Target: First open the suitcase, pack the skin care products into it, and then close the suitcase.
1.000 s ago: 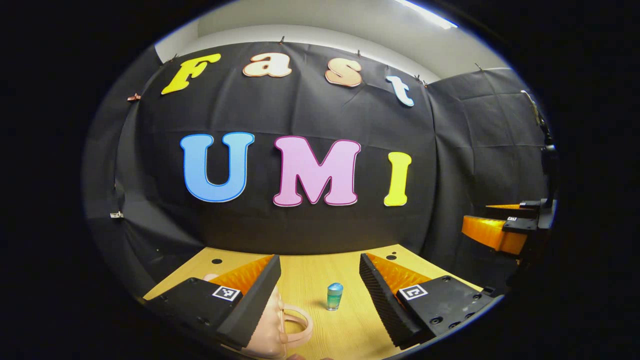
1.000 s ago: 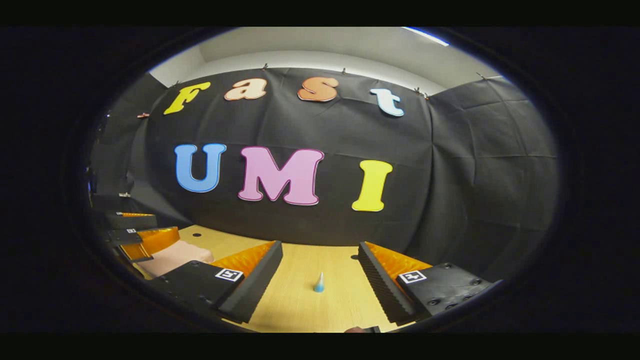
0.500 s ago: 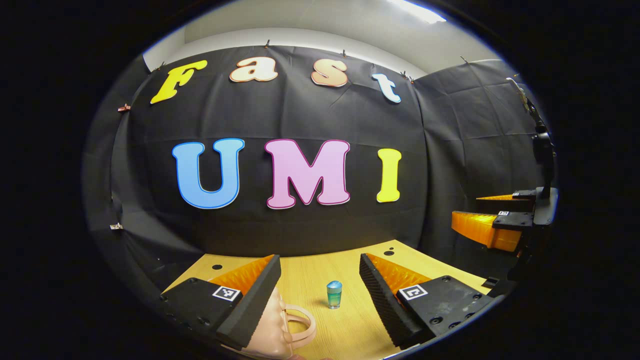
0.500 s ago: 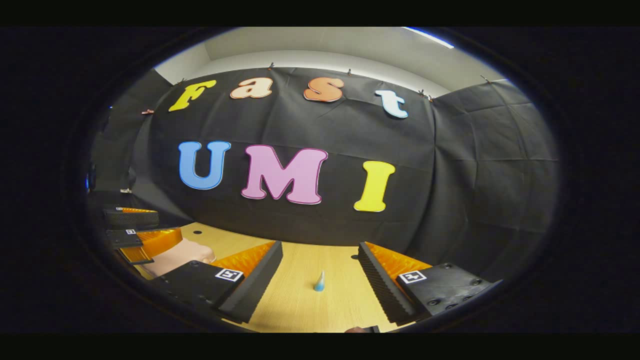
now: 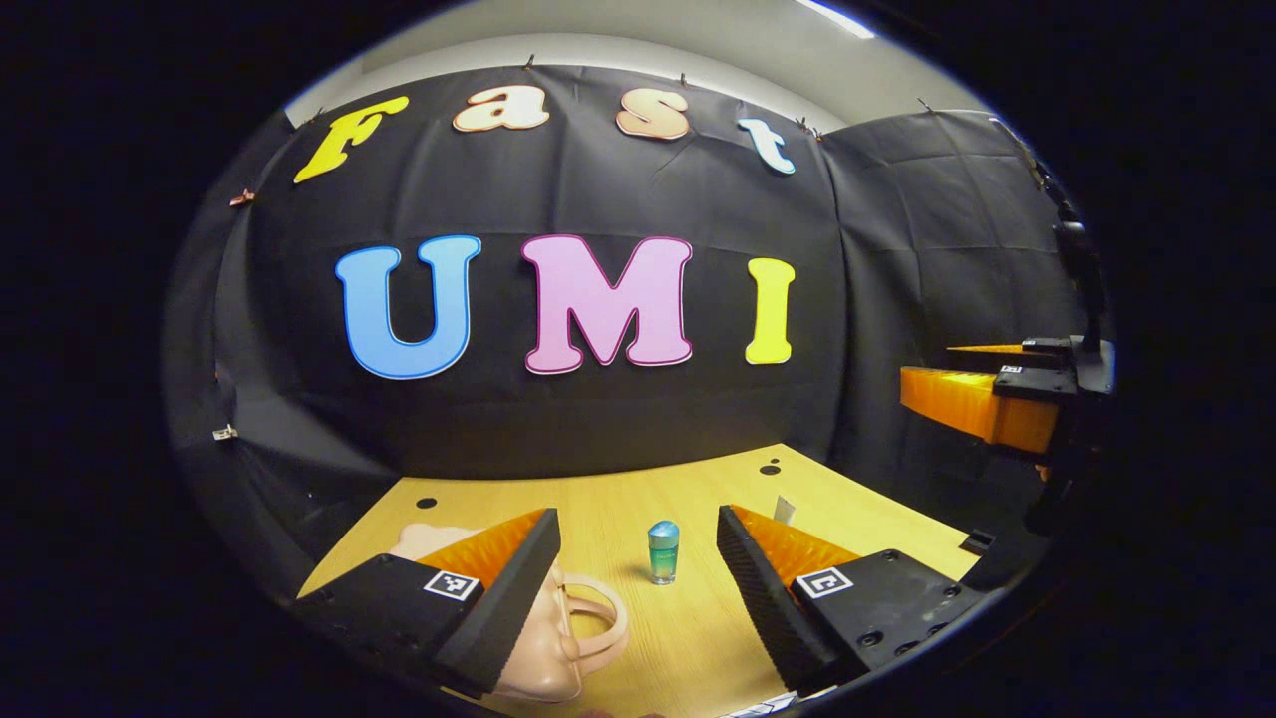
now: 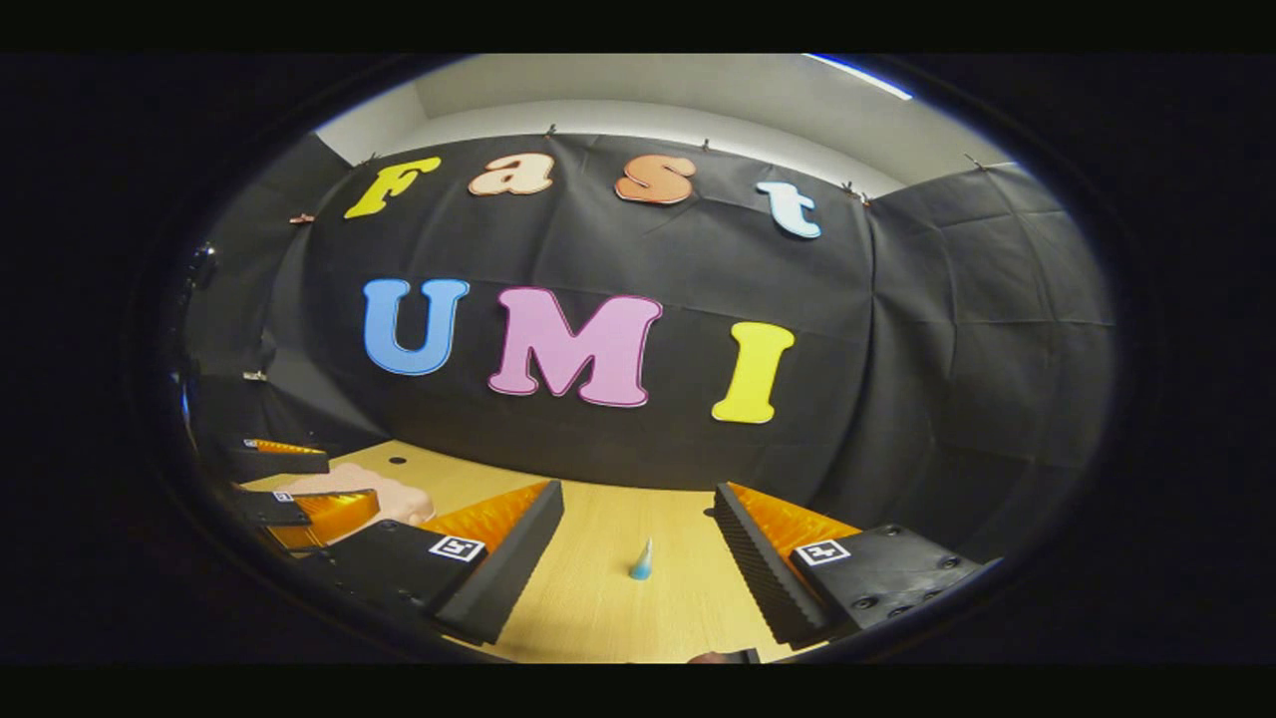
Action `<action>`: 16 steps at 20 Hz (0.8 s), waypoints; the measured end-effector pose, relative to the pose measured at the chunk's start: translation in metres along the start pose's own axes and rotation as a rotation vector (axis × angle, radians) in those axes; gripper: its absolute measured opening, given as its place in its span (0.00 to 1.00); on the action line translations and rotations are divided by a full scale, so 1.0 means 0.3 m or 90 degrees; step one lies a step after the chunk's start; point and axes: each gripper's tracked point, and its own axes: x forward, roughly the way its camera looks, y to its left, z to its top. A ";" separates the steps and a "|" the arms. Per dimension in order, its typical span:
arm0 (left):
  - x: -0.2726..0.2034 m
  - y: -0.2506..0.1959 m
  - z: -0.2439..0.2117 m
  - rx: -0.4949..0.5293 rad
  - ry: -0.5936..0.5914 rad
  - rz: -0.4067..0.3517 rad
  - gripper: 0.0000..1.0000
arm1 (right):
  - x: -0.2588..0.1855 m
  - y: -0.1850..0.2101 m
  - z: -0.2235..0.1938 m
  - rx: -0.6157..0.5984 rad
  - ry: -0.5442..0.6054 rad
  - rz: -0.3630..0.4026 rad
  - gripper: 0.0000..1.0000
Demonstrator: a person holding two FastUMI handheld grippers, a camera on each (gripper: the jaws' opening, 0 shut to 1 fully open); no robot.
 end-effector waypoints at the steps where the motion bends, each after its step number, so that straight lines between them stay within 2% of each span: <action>1: 0.009 0.003 -0.021 -0.003 0.012 0.000 0.99 | -0.001 0.006 0.005 -0.001 -0.002 0.001 0.96; 4: 0.051 0.014 -0.126 -0.019 0.079 0.001 0.99 | -0.001 0.026 0.007 0.004 -0.005 0.008 0.96; 7: 0.102 -0.022 -0.271 -0.060 0.182 -0.030 0.99 | -0.003 0.020 -0.004 -0.001 -0.004 0.007 0.96; 11: 0.190 -0.021 -0.398 -0.066 0.258 -0.033 1.00 | -0.004 -0.007 -0.042 -0.004 0.007 0.006 0.96; 16: 0.298 0.038 -0.568 -0.083 0.355 0.032 1.00 | 0.034 -0.067 -0.127 -0.032 0.034 0.022 0.96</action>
